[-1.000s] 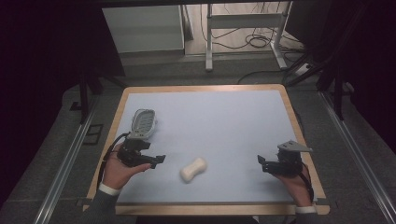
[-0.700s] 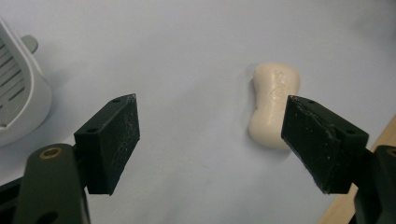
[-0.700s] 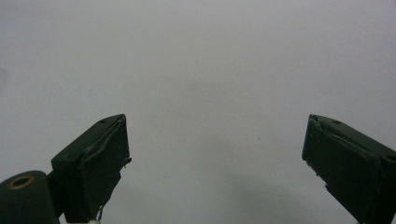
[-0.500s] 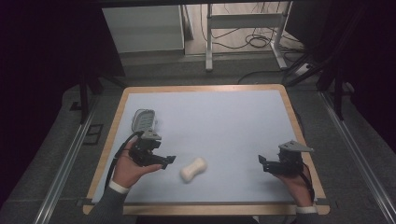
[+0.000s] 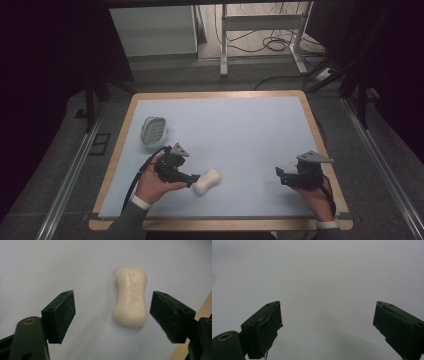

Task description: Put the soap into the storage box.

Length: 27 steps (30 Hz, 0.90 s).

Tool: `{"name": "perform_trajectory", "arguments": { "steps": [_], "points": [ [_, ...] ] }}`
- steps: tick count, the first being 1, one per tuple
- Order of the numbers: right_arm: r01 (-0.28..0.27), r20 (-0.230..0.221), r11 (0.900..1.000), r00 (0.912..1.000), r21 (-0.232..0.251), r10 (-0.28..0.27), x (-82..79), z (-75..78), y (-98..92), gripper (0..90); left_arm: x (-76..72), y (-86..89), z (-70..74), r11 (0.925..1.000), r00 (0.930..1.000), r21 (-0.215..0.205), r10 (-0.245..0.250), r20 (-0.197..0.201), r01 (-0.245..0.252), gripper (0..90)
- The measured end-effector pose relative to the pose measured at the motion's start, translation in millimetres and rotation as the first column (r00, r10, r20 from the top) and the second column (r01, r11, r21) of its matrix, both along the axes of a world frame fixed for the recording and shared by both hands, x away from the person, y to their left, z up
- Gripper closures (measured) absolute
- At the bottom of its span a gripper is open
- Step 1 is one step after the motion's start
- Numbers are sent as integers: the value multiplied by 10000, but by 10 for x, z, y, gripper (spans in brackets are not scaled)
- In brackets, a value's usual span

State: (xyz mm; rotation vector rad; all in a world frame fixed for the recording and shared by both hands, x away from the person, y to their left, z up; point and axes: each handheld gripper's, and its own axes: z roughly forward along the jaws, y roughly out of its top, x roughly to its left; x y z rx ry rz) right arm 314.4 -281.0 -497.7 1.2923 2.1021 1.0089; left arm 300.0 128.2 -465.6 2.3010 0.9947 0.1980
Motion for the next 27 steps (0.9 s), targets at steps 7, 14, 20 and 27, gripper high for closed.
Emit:
{"name": "perform_trajectory", "arguments": {
  "steps": [7,14,20,27],
  "points": [
    [0,-17,10000,10000,-32,0,1,-6,-1,82,49,-129,-67,9992,9989,206,-350,-308,357,228],
    [1,-18,10000,10000,-71,-1,5,-12,-7,82,87,-294,-205,9960,9954,653,-567,-772,618,273],
    [35,-26,10000,10000,-52,-35,5,-15,-17,82,128,-383,-278,9937,9918,829,-666,-1089,759,288],
    [41,-45,10000,10000,-69,-42,12,-27,-21,82,152,-449,-315,9910,9891,950,-819,-1220,938,314]
  ]
}}
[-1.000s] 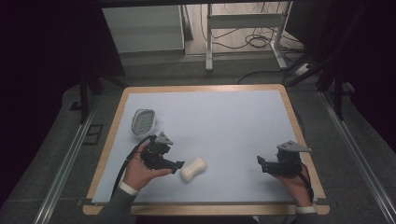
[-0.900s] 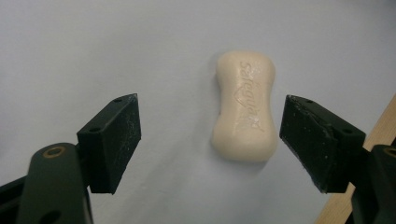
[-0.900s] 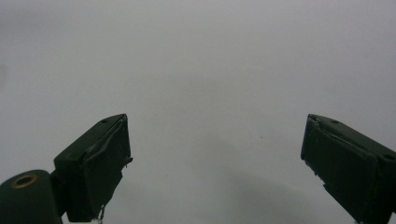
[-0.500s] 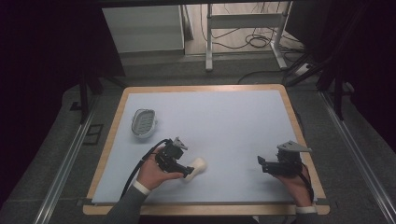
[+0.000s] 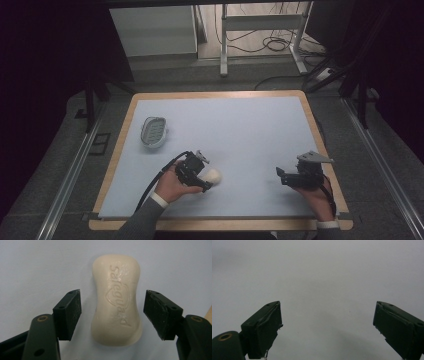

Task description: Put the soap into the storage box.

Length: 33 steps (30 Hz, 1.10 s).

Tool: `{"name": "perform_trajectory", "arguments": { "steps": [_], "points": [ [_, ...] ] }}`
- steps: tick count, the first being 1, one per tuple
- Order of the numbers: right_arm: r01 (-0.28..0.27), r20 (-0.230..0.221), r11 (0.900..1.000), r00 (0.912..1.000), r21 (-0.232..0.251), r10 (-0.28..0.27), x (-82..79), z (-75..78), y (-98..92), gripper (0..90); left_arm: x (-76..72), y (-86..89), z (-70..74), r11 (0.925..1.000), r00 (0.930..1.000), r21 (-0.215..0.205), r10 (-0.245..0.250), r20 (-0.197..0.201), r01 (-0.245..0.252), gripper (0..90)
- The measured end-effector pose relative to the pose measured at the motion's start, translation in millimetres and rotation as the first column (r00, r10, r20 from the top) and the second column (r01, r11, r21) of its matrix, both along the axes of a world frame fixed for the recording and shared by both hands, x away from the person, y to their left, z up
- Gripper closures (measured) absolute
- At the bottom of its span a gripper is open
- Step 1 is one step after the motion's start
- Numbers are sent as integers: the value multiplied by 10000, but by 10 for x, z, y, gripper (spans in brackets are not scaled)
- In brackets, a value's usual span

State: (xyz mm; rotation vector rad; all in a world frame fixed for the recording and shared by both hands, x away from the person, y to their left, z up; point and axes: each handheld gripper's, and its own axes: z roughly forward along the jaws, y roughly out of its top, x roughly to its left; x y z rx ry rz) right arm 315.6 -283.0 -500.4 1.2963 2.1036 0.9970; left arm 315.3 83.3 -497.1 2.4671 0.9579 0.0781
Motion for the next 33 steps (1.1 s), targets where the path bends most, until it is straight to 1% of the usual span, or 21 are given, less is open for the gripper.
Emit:
{"name": "perform_trajectory", "arguments": {
  "steps": [4,11,13,15,17,28,31,33],
  "points": [
    [22,91,10000,10000,-28,-22,-3,2,0,82,12,-38,-29,9999,10000,113,-69,-18,69,339],
    [24,67,10000,10000,-59,-24,2,-9,-9,82,30,-92,-96,9994,9998,331,-110,-183,116,365],
    [30,74,10000,10000,-46,-29,2,-7,-11,82,33,-98,-102,9990,9996,401,-177,-236,186,395],
    [55,88,10000,9999,-58,-55,3,-8,-14,82,26,-102,-98,9992,9997,365,-176,-158,182,439],
    [45,92,10000,9999,-47,-44,4,-7,-18,82,22,-107,-97,9992,9997,341,-196,-173,202,474],
    [98,68,9999,9999,-36,-98,6,-8,-26,82,9,-164,-105,9972,9996,705,-265,4,264,491],
    [121,68,9999,9999,-37,-120,7,-9,-32,83,13,-159,-104,9970,9994,698,-341,-8,341,493],
    [128,71,9999,9999,-42,-128,8,-10,-35,83,0,-154,-97,9957,9988,813,-454,187,437,494]
  ]
}}
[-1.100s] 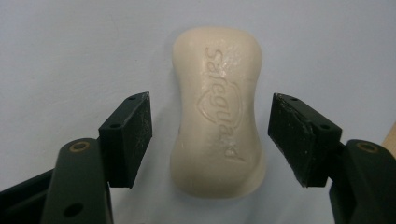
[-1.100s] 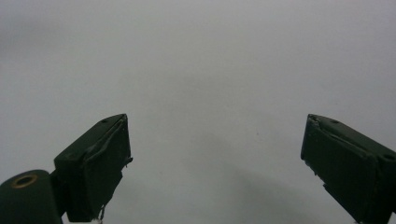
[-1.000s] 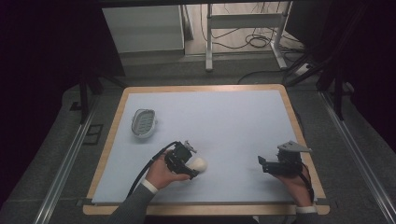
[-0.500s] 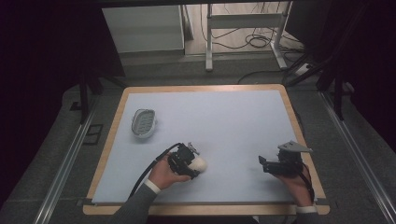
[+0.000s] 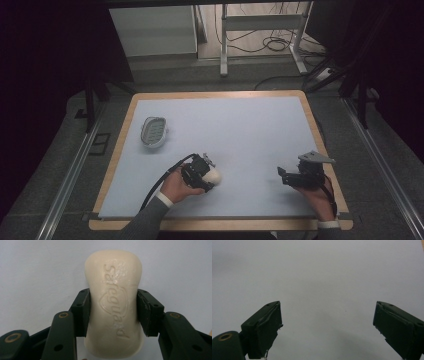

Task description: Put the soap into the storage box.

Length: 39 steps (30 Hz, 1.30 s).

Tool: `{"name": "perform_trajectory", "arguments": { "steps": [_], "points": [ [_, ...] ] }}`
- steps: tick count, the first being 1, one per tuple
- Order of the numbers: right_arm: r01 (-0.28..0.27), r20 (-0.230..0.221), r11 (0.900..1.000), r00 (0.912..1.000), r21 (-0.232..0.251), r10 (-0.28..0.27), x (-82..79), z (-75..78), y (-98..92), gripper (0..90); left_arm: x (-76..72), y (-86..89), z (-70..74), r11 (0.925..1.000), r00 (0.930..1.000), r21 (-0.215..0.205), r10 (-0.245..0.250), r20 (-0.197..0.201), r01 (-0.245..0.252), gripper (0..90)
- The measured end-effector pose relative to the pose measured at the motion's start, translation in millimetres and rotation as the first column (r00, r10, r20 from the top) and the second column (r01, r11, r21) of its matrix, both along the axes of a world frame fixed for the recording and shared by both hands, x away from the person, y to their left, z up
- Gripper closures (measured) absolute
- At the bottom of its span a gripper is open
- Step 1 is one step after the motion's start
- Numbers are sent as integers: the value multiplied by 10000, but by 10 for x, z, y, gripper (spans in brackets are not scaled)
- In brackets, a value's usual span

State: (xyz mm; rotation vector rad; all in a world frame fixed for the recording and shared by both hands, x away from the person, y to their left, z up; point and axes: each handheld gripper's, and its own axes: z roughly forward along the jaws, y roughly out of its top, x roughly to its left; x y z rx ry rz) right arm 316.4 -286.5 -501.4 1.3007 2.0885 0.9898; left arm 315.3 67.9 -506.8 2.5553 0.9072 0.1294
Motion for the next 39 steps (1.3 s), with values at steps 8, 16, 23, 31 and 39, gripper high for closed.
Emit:
{"name": "perform_trajectory", "arguments": {
  "steps": [8,16,23,31,39],
  "points": [
    [57,21,10000,10000,17,-57,1,4,-4,83,50,95,66,9999,9999,-118,-7,-151,6,495],
    [94,21,10000,10000,7,-94,3,2,-15,83,116,236,146,9986,9991,-332,416,-79,-419,495],
    [205,-9,9998,9998,59,-205,9,-5,-29,83,187,357,211,9964,9971,-380,763,-22,-763,495],
    [185,-31,9998,9998,22,-185,11,-11,-19,83,234,467,252,9925,9937,-491,1123,53,-1119,495],
    [214,-40,9998,9998,60,-214,12,-11,-26,83,282,537,309,9888,9893,-422,1440,241,-1429,495]
  ]
}}
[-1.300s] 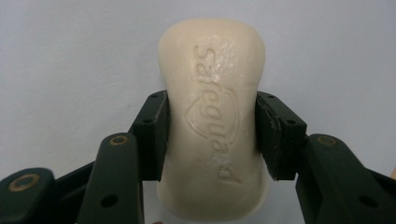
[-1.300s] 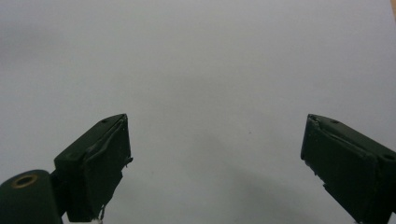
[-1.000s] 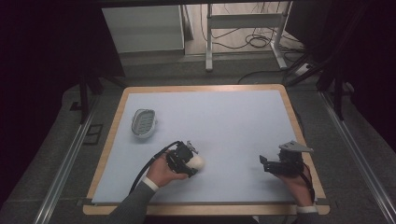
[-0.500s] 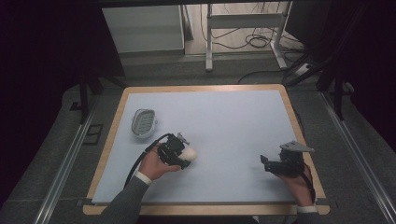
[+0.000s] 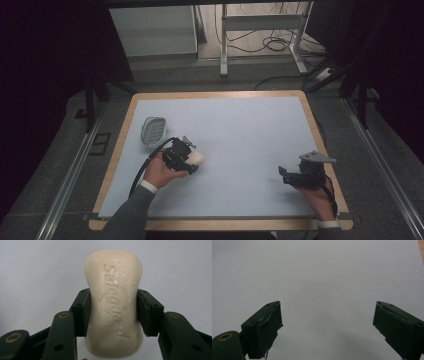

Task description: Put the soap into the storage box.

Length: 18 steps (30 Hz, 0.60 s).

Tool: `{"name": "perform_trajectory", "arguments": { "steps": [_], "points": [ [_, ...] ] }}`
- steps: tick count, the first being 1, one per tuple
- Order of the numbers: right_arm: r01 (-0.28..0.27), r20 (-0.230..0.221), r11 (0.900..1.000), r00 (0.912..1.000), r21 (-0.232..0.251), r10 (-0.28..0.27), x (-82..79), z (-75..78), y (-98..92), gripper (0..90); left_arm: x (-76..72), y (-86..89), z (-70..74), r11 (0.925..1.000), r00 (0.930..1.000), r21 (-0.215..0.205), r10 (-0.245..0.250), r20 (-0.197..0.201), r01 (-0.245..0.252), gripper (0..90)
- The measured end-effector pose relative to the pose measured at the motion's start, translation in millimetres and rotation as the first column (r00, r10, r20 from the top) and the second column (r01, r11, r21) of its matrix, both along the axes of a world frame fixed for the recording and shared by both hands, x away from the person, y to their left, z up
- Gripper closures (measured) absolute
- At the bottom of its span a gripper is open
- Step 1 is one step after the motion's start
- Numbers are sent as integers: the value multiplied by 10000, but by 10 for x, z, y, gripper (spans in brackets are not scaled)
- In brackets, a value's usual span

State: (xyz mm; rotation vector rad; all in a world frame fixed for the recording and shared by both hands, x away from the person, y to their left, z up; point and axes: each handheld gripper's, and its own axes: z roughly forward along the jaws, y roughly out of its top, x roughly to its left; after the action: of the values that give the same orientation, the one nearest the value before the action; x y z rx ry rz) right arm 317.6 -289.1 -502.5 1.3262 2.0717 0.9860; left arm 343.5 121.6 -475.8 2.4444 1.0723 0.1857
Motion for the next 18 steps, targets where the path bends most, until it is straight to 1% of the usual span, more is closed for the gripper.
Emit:
{"name": "perform_trajectory", "arguments": {
  "steps": [3,7,14,18],
  "points": [
    [-13,-7,10000,10000,-2,13,0,-1,-1,83,12,24,25,10000,10000,-3,53,46,-53,495],
    [64,-47,10000,10000,5,-64,4,-6,-8,83,40,60,34,9999,9999,-29,165,-14,-165,495],
    [92,-71,10000,9999,0,-92,8,-13,-21,83,86,149,59,9992,9995,-226,316,-39,-317,495],
    [66,-93,10000,9999,-29,-66,8,-17,-11,83,110,207,97,9982,9984,-239,548,101,-546,495]
  ]
}}
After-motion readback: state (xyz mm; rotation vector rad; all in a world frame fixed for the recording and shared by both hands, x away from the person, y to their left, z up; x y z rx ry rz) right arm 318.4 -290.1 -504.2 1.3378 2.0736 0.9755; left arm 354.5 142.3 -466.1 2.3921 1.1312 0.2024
